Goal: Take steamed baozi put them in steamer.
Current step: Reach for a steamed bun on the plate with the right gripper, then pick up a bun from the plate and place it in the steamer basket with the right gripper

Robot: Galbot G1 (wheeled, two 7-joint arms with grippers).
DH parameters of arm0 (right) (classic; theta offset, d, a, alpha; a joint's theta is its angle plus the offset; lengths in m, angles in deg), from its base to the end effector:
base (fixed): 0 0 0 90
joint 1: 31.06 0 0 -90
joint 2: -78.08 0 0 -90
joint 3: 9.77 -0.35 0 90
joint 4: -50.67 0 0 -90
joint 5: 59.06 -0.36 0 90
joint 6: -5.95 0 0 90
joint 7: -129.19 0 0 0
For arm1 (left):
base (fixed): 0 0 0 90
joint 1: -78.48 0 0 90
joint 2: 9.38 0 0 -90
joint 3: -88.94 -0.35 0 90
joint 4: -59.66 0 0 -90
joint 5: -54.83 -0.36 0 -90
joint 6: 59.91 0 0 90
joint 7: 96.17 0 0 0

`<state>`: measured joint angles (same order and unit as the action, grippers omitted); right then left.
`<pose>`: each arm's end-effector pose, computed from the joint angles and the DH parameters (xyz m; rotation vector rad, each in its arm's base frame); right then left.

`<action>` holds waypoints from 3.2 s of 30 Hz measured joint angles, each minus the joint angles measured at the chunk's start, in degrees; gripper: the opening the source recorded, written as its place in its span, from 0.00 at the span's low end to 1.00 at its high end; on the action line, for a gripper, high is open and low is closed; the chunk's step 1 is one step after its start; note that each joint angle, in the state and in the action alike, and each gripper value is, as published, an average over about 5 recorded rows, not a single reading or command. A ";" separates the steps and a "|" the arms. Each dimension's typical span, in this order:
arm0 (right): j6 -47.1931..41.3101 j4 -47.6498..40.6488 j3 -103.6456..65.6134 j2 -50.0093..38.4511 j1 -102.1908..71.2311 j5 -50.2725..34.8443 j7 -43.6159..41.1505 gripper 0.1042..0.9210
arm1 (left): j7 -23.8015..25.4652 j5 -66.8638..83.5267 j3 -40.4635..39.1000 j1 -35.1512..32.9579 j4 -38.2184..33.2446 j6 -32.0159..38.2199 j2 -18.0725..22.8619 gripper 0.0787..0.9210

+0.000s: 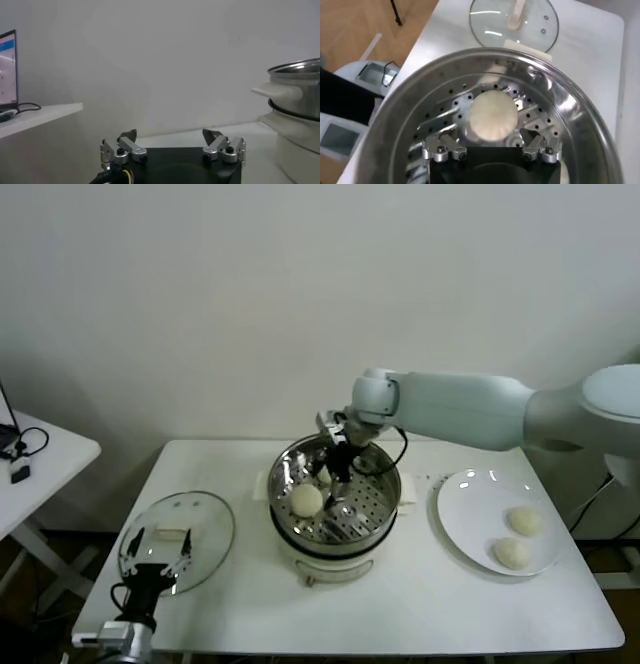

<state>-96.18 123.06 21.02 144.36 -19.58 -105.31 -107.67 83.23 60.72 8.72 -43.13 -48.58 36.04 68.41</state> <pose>0.5629 0.0853 -0.0649 1.7160 -1.3236 1.2810 0.1718 0.1070 -0.3637 0.1173 -3.0236 -0.2528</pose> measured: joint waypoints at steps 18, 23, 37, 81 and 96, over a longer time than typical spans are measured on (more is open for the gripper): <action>6.45 11.72 -1.46 -28.04 6.58 17.10 -6.61 0.88 | -0.63 1.11 -1.46 1.94 -0.62 -1.80 -1.18 0.88; 8.05 10.71 -7.36 -34.04 -1.18 25.18 -7.07 0.88 | 0.04 1.68 -1.54 1.61 -1.36 -1.71 -1.45 0.88; 9.81 4.20 -20.82 -38.92 -21.17 39.53 -7.04 0.88 | 0.47 1.30 -0.76 0.47 -2.54 -1.85 -0.32 0.88; 11.14 -6.88 -30.54 -34.73 -37.44 47.09 -7.08 0.73 | -0.57 0.37 0.36 -0.64 -2.94 -2.53 1.05 0.88; 13.72 -3.14 -29.58 -35.50 -31.15 46.84 -8.48 0.70 | -0.95 0.59 0.80 -0.48 -2.30 -2.65 1.09 0.88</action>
<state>-82.45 119.92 -8.56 108.85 -50.73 -58.47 -116.14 82.28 61.31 9.52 -43.61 -50.88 33.39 69.50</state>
